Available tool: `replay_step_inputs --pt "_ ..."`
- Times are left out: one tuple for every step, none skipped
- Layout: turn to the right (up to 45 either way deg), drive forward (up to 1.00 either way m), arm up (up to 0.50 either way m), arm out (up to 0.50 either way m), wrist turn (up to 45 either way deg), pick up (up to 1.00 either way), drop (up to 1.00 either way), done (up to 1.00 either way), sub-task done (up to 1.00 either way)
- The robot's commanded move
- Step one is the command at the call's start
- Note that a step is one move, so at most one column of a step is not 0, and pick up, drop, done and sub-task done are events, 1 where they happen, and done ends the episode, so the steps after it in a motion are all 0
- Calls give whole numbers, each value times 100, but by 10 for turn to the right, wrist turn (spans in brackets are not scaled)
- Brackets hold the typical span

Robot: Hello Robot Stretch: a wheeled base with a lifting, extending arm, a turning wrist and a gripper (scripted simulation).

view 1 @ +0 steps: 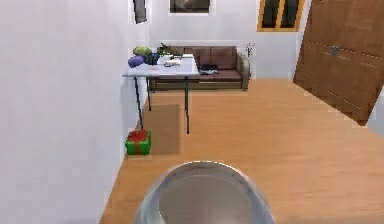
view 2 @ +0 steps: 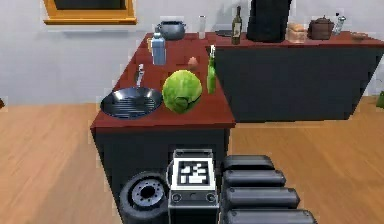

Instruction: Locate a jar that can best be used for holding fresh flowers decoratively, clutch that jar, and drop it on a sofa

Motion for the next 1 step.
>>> replay_step_inputs --pt "60 0 0 0 0 0 0 0 0"
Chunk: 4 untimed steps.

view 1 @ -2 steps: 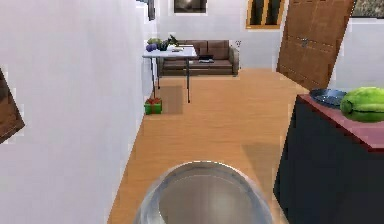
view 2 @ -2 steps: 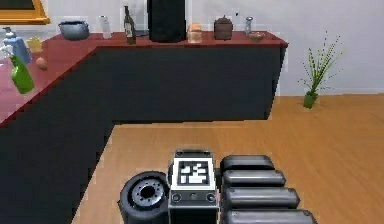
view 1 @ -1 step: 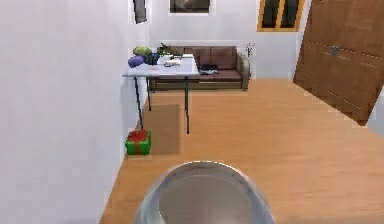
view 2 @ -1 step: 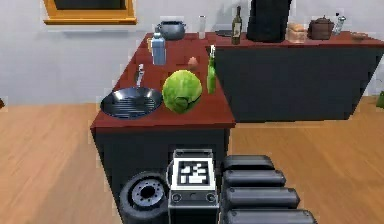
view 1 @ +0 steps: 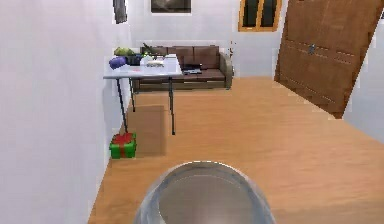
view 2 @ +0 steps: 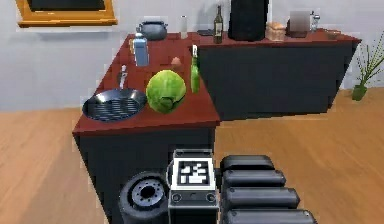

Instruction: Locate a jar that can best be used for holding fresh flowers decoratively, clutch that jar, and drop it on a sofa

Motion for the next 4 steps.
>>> replay_step_inputs --pt "0 50 0 0 0 0 0 0 0" --pt "150 0 0 0 0 0 0 0 0" --pt "0 100 0 0 0 0 0 0 0" --pt "0 60 0 0 0 0 0 0 0"
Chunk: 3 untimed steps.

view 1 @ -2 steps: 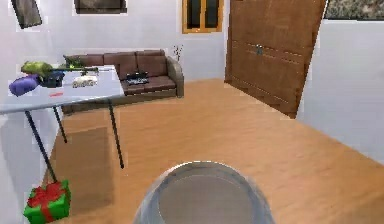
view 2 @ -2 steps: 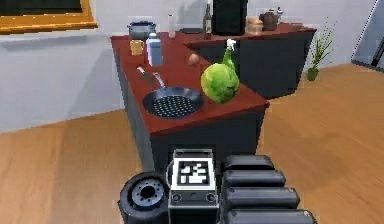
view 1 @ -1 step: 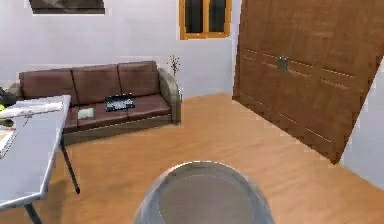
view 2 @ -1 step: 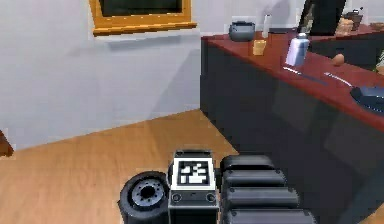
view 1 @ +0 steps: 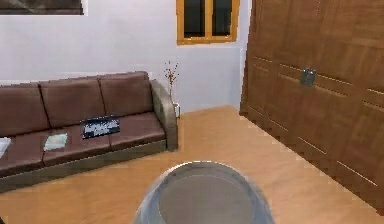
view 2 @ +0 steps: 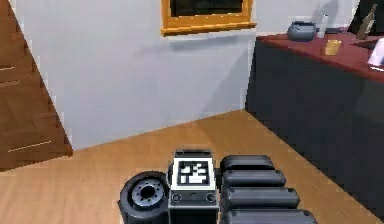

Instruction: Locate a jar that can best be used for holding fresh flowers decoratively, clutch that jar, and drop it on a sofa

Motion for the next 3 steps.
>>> replay_step_inputs --pt "-210 0 0 0 0 0 0 0 0" --pt "0 100 0 0 0 0 0 0 0" --pt "0 15 0 0 0 0 0 0 0"
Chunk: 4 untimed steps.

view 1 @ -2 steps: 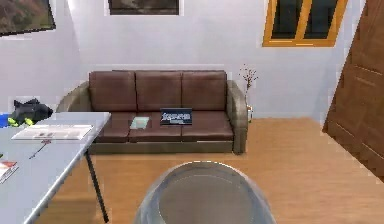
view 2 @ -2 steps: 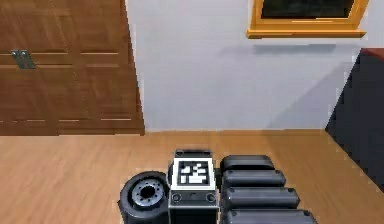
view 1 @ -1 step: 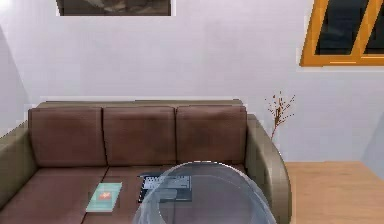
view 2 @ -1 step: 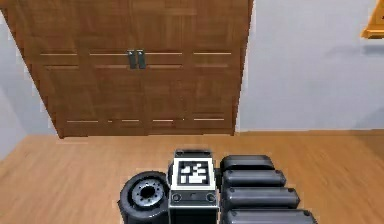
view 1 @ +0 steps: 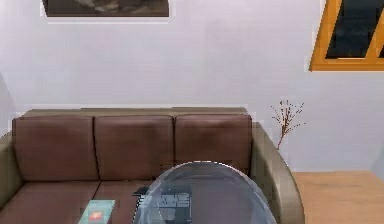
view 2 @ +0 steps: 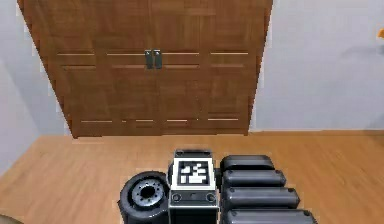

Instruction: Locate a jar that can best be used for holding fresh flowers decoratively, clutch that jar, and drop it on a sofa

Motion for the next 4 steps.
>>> replay_step_inputs --pt "-450 0 0 0 0 0 0 0 0" --pt "-450 0 0 0 0 0 0 0 0" --pt "-180 0 0 0 0 0 0 0 0" --pt "0 0 0 48 0 0 0 0 0"
